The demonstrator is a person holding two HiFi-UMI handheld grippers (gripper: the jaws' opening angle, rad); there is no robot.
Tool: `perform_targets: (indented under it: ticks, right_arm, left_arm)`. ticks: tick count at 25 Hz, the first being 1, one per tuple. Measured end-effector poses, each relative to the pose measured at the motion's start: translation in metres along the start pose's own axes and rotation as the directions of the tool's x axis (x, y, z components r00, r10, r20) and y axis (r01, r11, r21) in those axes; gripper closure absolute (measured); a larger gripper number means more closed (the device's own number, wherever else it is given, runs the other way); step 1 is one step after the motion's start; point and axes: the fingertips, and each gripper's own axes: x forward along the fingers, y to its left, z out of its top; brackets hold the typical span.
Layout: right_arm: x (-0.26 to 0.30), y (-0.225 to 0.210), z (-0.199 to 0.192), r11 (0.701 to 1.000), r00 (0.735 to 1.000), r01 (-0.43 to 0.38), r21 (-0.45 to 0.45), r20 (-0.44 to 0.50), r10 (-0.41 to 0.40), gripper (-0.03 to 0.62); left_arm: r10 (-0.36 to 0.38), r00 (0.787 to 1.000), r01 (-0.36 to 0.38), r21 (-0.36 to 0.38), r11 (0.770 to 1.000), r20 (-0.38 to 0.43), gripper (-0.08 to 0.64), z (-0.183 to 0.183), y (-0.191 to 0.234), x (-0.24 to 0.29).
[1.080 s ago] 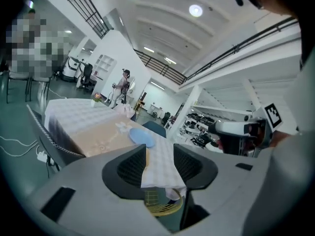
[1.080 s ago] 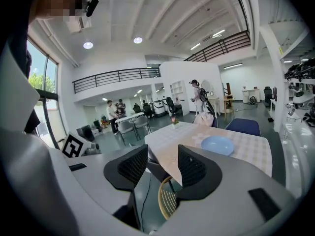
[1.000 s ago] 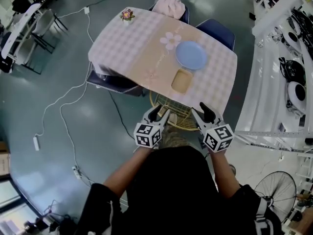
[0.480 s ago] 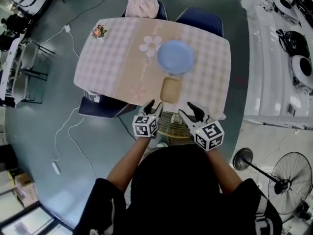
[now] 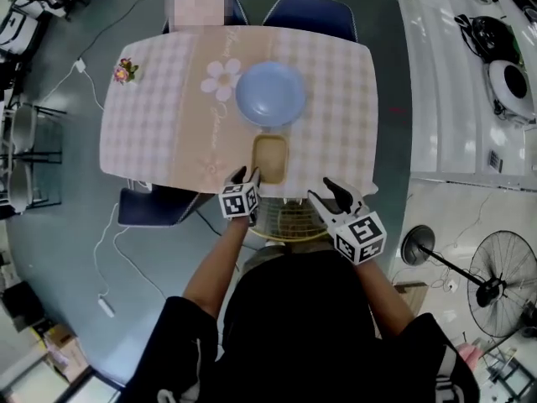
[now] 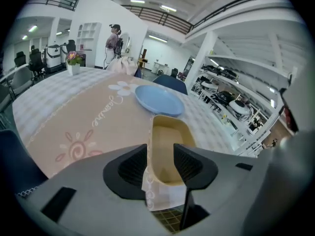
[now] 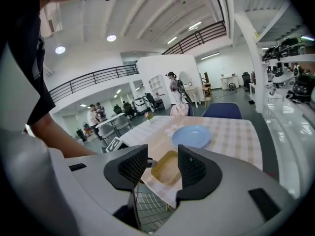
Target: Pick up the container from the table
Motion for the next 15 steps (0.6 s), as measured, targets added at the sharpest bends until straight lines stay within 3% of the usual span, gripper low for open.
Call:
perform_targets:
  ticks: [7, 11, 15]
  right_arm:
    - [-0.019, -0.029, -0.011, 0.995, 0.996, 0.09, 0.053, 0.007, -0.091, 0.433]
    - [-0.027, -0.027, -0.016, 0.994, 0.995, 0.096, 0.052, 0.004, -0.096, 0.433]
    - [-0.035, -0.016, -0.02, 0.995, 0.996, 0.084, 0.049, 0.013, -0.085, 0.433]
  left_arm:
    - [0.009, 0.998, -0.012, -0.043, 0.999, -0.067, 0.402, -0.016, 0.015, 0.027]
    - [0.015, 0.994, -0.02, -0.041, 0.999, -0.107, 0.536, -0.019, 0.019, 0.032]
    - [0.006, 0.996, -0.007, -0.005, 1.0, -0.085, 0.543, -0.012, 0.014, 0.022]
